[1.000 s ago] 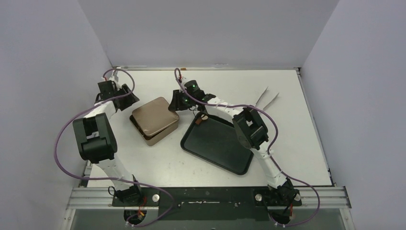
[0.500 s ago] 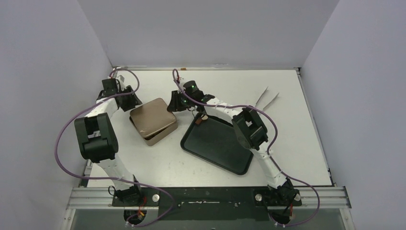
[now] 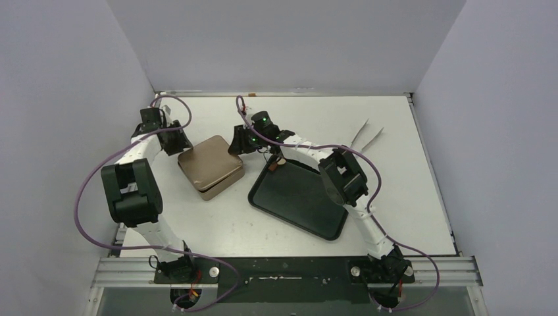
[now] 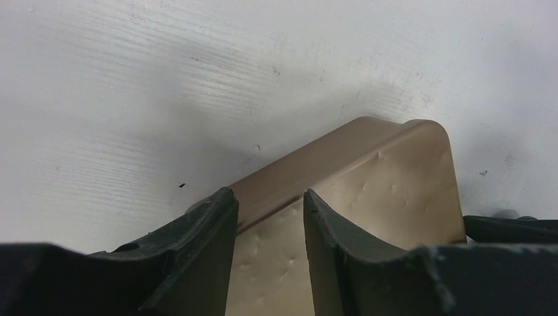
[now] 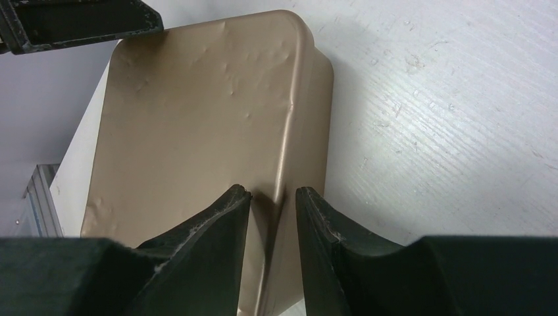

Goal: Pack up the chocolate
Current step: Close the box lid on the packing box.

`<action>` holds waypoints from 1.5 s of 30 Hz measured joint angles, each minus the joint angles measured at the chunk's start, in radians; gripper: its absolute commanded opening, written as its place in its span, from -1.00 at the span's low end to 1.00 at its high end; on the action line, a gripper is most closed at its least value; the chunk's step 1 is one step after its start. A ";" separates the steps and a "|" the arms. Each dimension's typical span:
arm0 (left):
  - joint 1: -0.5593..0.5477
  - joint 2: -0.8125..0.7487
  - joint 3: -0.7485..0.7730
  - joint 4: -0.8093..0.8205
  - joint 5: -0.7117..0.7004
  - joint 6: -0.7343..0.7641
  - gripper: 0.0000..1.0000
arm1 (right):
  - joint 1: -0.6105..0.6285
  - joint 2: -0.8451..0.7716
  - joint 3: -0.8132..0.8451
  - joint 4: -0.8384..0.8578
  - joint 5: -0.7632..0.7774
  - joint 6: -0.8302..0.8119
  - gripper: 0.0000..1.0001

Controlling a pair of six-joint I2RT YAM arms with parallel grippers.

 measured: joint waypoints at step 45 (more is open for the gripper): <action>-0.061 -0.187 -0.130 -0.095 -0.102 0.018 -0.23 | 0.001 -0.001 0.000 -0.020 0.023 -0.020 -0.23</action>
